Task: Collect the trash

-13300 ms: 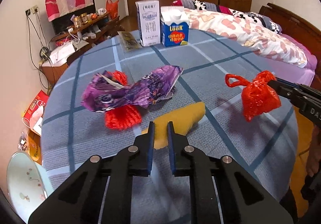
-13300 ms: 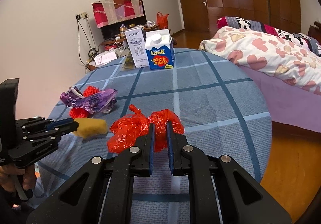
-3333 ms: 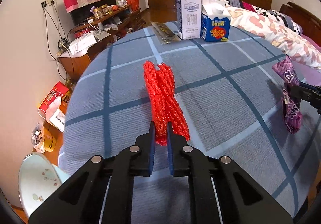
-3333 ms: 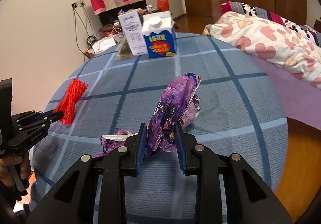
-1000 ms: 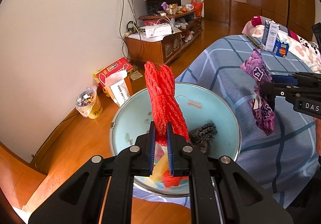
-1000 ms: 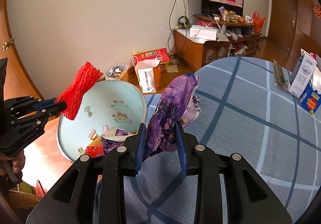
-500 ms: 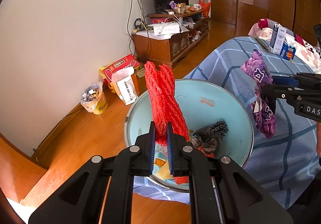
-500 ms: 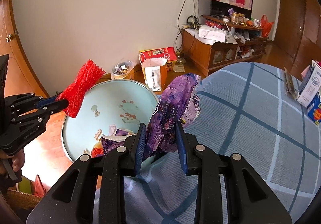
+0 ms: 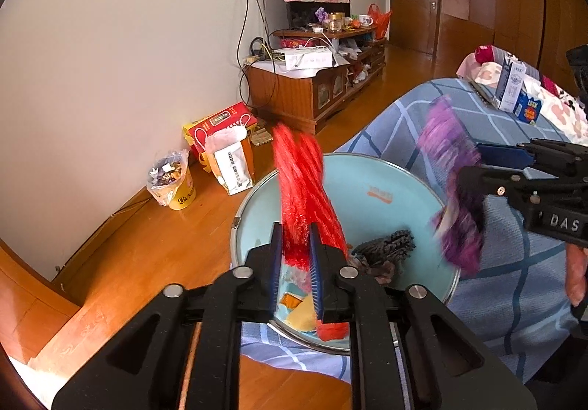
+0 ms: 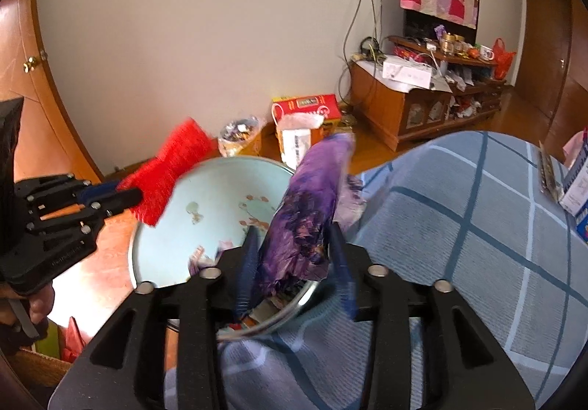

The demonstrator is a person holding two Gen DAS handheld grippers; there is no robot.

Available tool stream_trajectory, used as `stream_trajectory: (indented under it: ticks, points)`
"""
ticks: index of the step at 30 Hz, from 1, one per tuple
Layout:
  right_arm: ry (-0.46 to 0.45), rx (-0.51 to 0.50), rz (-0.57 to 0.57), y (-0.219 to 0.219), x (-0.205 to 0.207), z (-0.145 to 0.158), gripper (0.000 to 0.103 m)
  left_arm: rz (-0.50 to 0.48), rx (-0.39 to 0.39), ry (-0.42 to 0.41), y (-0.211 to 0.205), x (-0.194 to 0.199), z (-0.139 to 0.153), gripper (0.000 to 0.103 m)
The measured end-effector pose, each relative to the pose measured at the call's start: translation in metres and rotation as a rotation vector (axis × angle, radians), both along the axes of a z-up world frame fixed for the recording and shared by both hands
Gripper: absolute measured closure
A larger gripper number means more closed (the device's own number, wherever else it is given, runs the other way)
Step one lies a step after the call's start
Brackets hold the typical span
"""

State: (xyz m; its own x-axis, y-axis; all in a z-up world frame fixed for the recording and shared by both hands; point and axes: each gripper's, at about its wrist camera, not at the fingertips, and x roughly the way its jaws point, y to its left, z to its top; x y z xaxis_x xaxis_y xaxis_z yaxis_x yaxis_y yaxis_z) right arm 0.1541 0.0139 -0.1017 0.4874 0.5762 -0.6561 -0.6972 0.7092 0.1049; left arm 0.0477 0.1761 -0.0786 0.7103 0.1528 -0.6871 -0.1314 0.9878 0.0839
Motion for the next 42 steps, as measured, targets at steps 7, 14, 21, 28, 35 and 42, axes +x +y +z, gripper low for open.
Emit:
stream_trajectory:
  ticks: [7,14,21,28,35,42]
  points:
    - [0.003,0.053,-0.027,-0.012,-0.003,0.006,0.038,0.017,-0.009,-0.049,-0.003,-0.007,0.011,0.036]
    - [-0.026,0.134,-0.106,-0.05,-0.023,0.024,0.032,0.01,-0.02,-0.135,-0.012,-0.021,0.038,0.028]
    - [-0.106,0.171,-0.161,-0.076,-0.046,0.046,0.027,0.004,-0.013,-0.205,-0.021,-0.034,0.064,0.027]
    - [-0.131,0.174,-0.177,-0.084,-0.057,0.056,0.026,0.009,-0.016,-0.234,-0.022,-0.041,0.074,0.023]
    - [-0.14,0.172,-0.192,-0.088,-0.06,0.059,0.025,0.02,-0.019,-0.24,-0.019,-0.043,0.075,0.022]
    - [-0.149,0.172,-0.19,-0.086,-0.064,0.062,0.023,0.019,-0.019,-0.246,-0.02,-0.043,0.077,0.022]
